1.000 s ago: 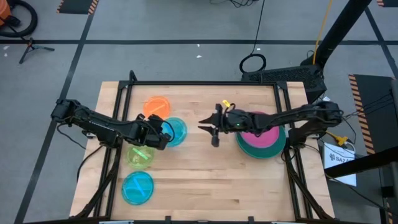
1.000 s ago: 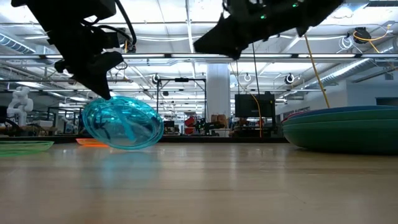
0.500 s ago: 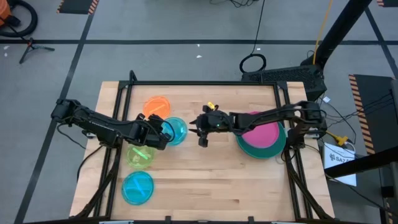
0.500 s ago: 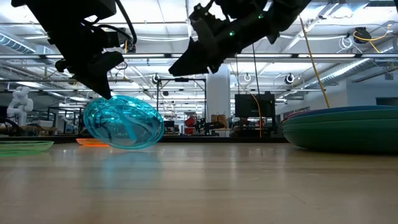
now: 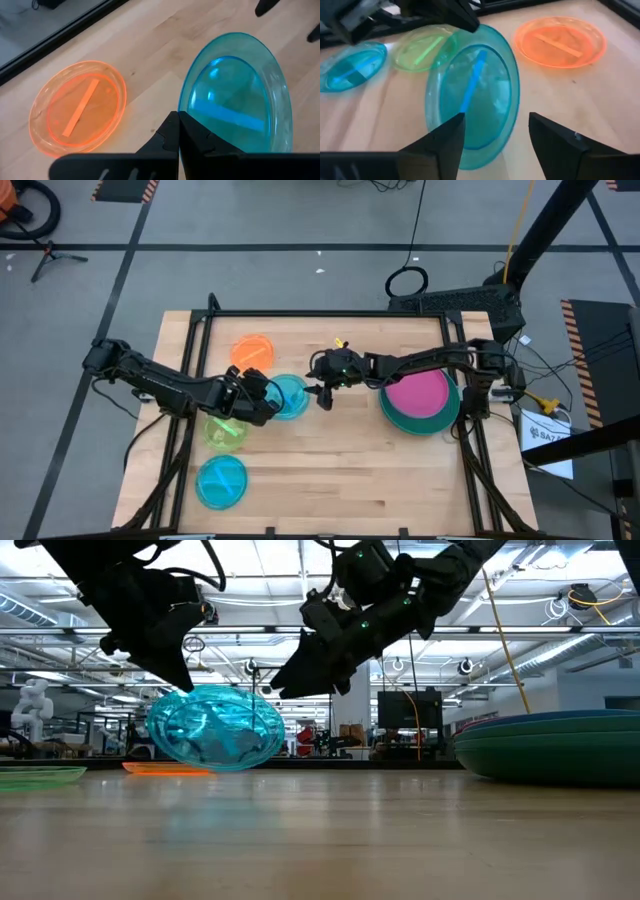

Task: Stack plastic plates
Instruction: Stack the top light blue plate on top of the pink plate

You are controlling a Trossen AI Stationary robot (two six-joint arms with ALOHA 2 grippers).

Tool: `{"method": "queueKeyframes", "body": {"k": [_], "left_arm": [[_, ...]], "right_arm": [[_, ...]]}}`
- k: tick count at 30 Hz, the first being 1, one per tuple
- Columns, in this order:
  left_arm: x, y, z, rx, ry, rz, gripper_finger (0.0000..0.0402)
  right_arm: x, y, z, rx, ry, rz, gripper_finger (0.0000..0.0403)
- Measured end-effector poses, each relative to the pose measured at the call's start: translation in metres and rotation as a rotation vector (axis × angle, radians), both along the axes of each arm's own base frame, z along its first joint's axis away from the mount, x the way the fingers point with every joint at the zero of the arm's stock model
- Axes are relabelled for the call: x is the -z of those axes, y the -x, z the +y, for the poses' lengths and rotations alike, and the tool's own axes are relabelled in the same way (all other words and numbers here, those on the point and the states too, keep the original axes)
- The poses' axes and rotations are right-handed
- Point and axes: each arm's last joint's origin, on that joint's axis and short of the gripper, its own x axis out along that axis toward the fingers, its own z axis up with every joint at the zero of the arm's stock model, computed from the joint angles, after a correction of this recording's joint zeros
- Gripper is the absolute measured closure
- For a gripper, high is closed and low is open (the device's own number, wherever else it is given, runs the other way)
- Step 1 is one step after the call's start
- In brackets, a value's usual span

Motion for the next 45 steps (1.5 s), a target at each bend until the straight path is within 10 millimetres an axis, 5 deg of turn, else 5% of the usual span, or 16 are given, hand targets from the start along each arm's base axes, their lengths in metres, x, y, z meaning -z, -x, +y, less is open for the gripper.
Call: {"method": "queueKeyframes", "body": {"k": [18, 38, 45], "left_arm": [[-0.006, -0.010, -0.004, 0.041, -0.037, -0.096, 0.0400], [-0.006, -0.010, -0.004, 0.045, -0.039, -0.095, 0.0400], [-0.006, -0.010, -0.004, 0.047, -0.040, -0.095, 0.0389]], "right_arm": [[0.001, 0.000, -0.005, 0.023, -0.012, -0.002, 0.0197], [0.001, 0.000, -0.005, 0.021, -0.004, -0.002, 0.0379], [0.001, 0.000, -0.006, 0.017, 0.011, -0.001, 0.0396]]}}
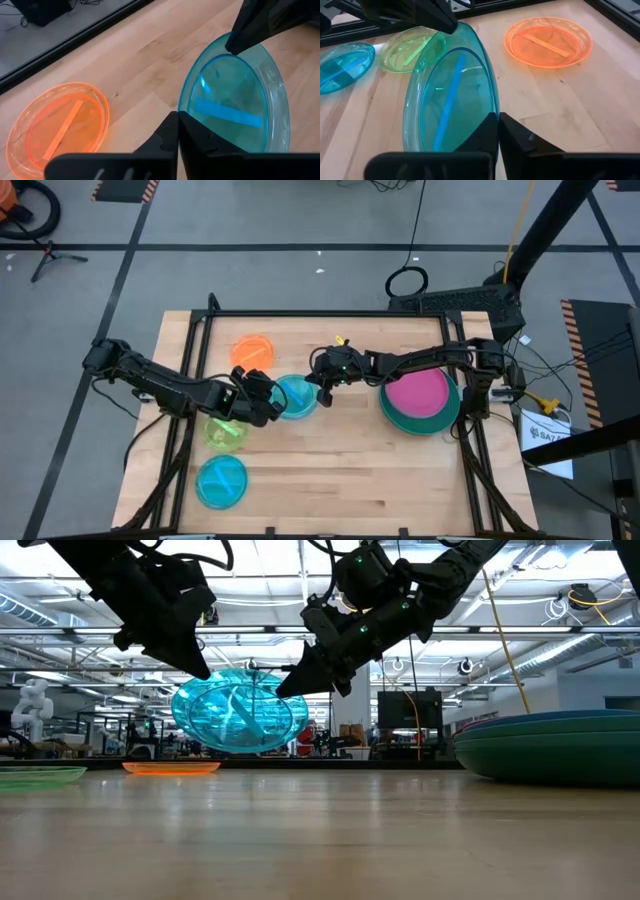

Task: Stack plastic plates
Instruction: Stack the top light blue plate on top of the pink plate

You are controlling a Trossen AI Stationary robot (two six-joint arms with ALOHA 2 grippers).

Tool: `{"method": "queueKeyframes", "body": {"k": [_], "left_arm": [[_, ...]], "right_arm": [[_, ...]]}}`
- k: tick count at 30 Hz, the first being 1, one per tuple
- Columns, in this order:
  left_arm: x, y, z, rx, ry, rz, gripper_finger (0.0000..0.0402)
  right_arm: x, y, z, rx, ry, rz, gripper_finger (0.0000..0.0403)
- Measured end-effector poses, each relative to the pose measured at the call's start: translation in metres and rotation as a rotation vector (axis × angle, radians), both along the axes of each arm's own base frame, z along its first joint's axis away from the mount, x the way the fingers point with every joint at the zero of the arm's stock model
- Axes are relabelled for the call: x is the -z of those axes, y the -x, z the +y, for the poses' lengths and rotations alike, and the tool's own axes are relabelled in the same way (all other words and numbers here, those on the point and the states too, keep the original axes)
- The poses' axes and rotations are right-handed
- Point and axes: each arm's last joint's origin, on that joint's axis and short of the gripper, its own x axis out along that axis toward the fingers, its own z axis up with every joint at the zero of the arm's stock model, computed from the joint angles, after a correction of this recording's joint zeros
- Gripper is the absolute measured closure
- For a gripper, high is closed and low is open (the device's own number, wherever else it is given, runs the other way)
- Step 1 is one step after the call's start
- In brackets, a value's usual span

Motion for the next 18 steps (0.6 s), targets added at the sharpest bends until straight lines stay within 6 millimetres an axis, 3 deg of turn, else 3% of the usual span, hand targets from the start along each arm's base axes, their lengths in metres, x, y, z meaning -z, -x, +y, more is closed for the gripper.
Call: {"method": "queueKeyframes", "body": {"k": [9, 18], "left_arm": [[-0.0004, -0.0007, -0.0002, -0.003, 0.006, -0.013, 0.0374], [-0.0006, -0.0011, -0.0001, 0.007, -0.003, -0.006, 0.0278]], "right_arm": [[-0.0002, -0.0001, 0.0003, -0.005, 0.001, -0.002, 0.0396], [-0.0001, 0.0000, 0.0009, -0.013, -0.003, -0.001, 0.0396]]}}
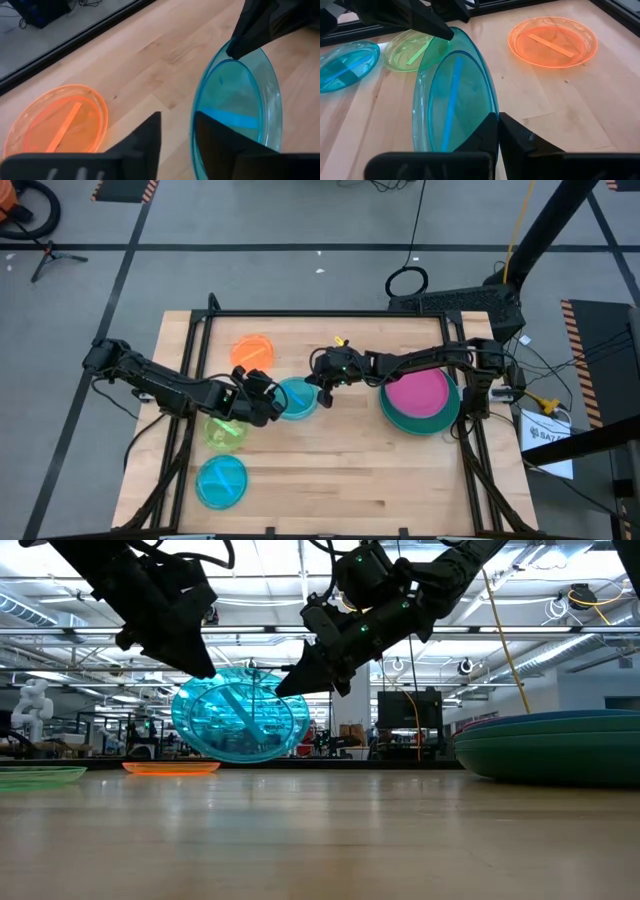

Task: Stack plastic plates
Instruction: Stack the top light blue plate on top of the pink plate

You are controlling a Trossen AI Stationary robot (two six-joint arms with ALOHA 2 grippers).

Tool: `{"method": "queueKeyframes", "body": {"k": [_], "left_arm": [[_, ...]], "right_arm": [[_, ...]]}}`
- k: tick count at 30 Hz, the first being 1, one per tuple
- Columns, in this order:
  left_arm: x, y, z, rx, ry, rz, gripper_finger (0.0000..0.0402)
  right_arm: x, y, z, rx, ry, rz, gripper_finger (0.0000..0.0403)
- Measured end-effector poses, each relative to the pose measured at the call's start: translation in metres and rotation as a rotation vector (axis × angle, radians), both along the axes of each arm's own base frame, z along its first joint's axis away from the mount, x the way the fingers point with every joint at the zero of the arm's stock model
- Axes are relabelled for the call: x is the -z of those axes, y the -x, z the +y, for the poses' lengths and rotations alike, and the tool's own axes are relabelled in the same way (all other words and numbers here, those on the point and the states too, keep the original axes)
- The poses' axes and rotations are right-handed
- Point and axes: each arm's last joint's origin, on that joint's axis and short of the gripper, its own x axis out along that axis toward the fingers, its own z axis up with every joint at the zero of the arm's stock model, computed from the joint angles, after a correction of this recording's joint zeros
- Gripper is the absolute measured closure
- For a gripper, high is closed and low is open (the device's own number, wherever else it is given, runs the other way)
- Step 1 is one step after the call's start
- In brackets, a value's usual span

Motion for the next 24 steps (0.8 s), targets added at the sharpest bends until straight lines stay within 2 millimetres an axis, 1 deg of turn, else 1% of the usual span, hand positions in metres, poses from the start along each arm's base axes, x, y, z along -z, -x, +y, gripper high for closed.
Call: {"method": "queueKeyframes", "body": {"k": [5, 8, 14, 16, 19, 22, 24], "left_arm": [[-0.001, 0.000, 0.000, 0.037, -0.033, 0.038, 0.0235], [-0.008, -0.003, 0.000, 0.069, -0.058, 0.051, 0.0219], [-0.031, -0.009, -0.001, 0.150, -0.131, 0.119, 0.0211], [-0.039, -0.010, -0.001, 0.165, -0.154, 0.137, 0.0211], [-0.051, -0.011, -0.001, 0.173, -0.190, 0.160, 0.0211], [-0.059, -0.010, -0.003, 0.192, -0.230, 0.193, 0.0211], [-0.062, -0.010, -0.005, 0.200, -0.259, 0.199, 0.0211]], "right_arm": [[0.001, 0.000, 0.000, -0.001, -0.002, 0.010, 0.0396], [0.001, 0.001, 0.000, -0.001, -0.003, 0.016, 0.0397], [0.003, 0.003, 0.000, 0.003, -0.016, 0.045, 0.0397], [0.002, 0.006, 0.001, 0.006, -0.026, 0.075, 0.0397], [-0.007, 0.014, 0.002, 0.008, -0.033, 0.115, 0.0397], [-0.025, 0.027, 0.004, 0.008, -0.037, 0.142, 0.0397], [-0.039, 0.040, 0.006, -0.003, -0.026, 0.177, 0.0397]]}}
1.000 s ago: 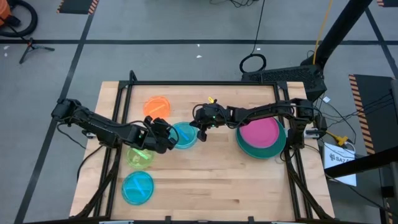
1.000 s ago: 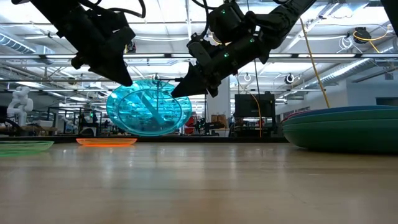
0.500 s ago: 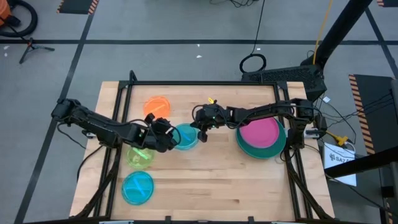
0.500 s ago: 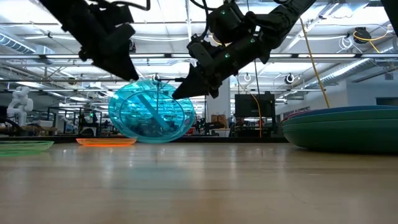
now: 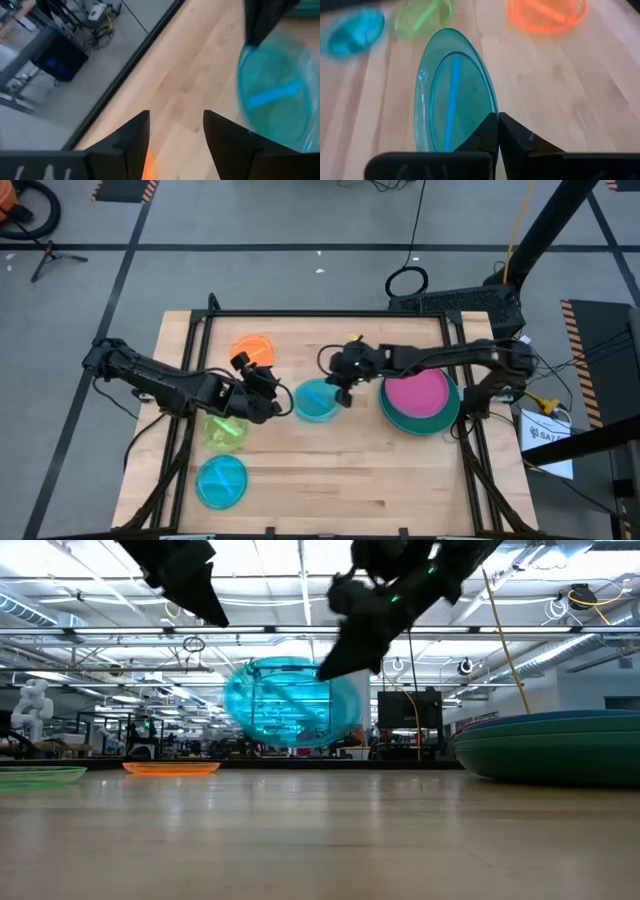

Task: Stack plastic plates
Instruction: Stack the top light blue plate on top of the pink plate

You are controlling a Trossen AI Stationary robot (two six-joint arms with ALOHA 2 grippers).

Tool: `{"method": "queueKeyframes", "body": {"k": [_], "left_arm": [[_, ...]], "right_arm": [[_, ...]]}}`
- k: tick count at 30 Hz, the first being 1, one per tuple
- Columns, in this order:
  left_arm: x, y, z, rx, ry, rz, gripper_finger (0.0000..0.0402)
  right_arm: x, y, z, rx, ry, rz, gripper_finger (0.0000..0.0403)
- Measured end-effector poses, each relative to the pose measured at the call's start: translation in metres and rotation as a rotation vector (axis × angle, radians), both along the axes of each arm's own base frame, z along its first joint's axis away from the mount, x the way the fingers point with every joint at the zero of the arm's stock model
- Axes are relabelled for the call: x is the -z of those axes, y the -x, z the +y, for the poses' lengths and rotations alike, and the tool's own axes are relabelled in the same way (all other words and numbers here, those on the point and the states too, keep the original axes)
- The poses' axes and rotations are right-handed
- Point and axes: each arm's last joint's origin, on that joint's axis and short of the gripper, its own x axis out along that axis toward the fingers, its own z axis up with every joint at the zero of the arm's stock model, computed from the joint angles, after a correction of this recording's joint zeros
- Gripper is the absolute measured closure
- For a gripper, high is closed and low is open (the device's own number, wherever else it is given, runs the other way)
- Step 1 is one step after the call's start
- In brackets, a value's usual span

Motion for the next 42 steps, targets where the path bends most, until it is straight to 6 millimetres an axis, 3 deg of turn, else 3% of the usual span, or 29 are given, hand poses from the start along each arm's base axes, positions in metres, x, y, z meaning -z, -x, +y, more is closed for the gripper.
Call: {"method": "queueKeyframes", "body": {"k": [5, 11, 15, 19, 29, 42], "left_arm": [[0.000, 0.002, -0.004, 0.005, -0.005, 0.003, 0.0211], [0.000, 0.002, -0.006, 0.009, 0.000, -0.004, 0.0211], [0.000, 0.002, -0.005, 0.006, 0.000, -0.005, 0.0211], [0.000, 0.002, -0.005, 0.002, 0.003, -0.009, 0.0211], [0.000, 0.002, -0.005, -0.006, 0.012, -0.020, 0.0211], [0.000, 0.002, -0.005, -0.006, 0.012, -0.019, 0.0211]], "right_arm": [[-0.035, 0.045, 0.000, 0.003, -0.001, 0.113, 0.0397], [-0.073, 0.107, -0.013, 0.187, -0.107, 0.162, 0.0397], [-0.081, 0.145, -0.017, 0.348, -0.199, 0.269, 0.0397], [-0.080, 0.171, -0.016, 0.457, -0.228, 0.409, 0.0397], [-0.081, 0.199, -0.015, 0.519, -0.236, 0.536, 0.0397], [-0.080, 0.208, -0.025, 0.546, -0.189, 0.582, 0.0395]]}}
